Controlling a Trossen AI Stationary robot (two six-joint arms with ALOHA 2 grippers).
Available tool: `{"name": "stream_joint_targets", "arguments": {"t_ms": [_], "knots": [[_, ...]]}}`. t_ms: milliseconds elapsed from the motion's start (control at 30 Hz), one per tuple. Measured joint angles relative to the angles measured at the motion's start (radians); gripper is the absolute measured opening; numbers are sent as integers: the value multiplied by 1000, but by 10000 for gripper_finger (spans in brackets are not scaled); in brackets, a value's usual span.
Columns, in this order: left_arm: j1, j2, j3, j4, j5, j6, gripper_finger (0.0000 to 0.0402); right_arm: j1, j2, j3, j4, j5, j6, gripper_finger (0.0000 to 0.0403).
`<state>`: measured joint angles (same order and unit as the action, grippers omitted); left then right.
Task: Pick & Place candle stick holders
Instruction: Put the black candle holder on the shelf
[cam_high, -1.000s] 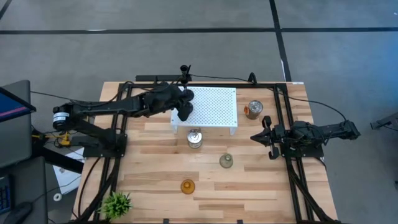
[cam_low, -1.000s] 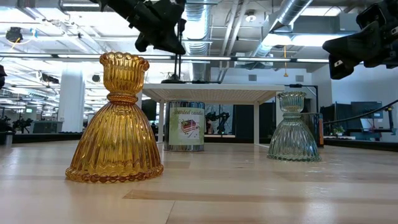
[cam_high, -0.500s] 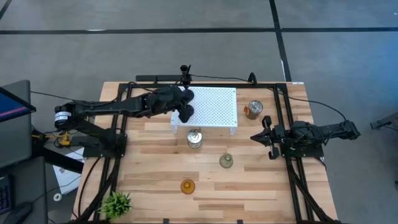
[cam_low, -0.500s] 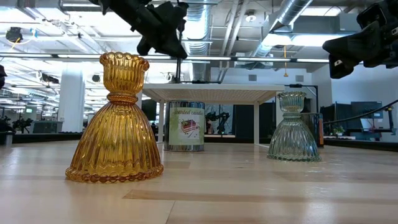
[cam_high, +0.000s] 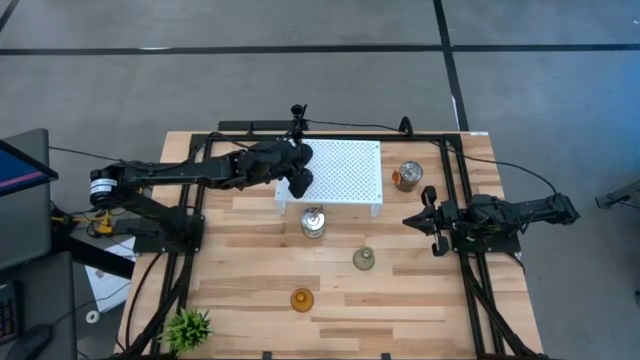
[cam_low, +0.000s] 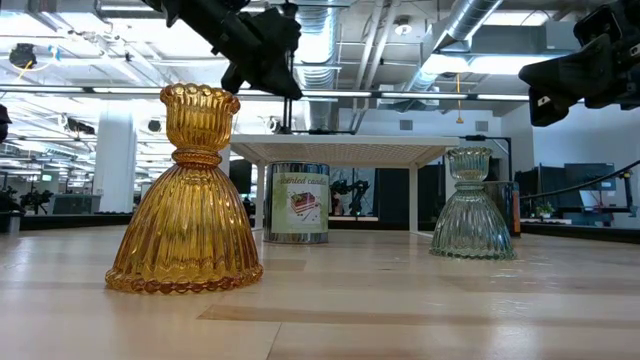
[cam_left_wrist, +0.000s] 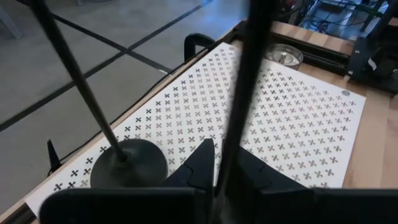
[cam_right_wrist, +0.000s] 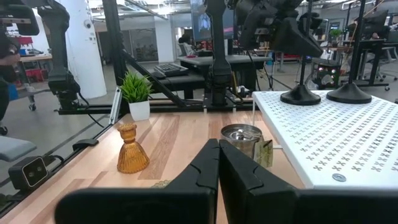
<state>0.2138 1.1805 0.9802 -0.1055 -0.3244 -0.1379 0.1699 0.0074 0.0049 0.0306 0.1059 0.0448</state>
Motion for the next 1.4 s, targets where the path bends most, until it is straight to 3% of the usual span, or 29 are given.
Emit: {"name": "stream_joint_targets", "arguments": {"t_ms": [700, 1167, 1400], "knots": [[3, 0, 0, 16, 0, 8, 35, 0, 0, 0, 0, 0, -1, 0], [3, -2, 0, 16, 0, 10, 137, 0, 0, 0, 0, -1, -1, 0], [0, -82, 1, 16, 0, 10, 171, 0, 0, 0, -1, -1, 0, 0]]}}
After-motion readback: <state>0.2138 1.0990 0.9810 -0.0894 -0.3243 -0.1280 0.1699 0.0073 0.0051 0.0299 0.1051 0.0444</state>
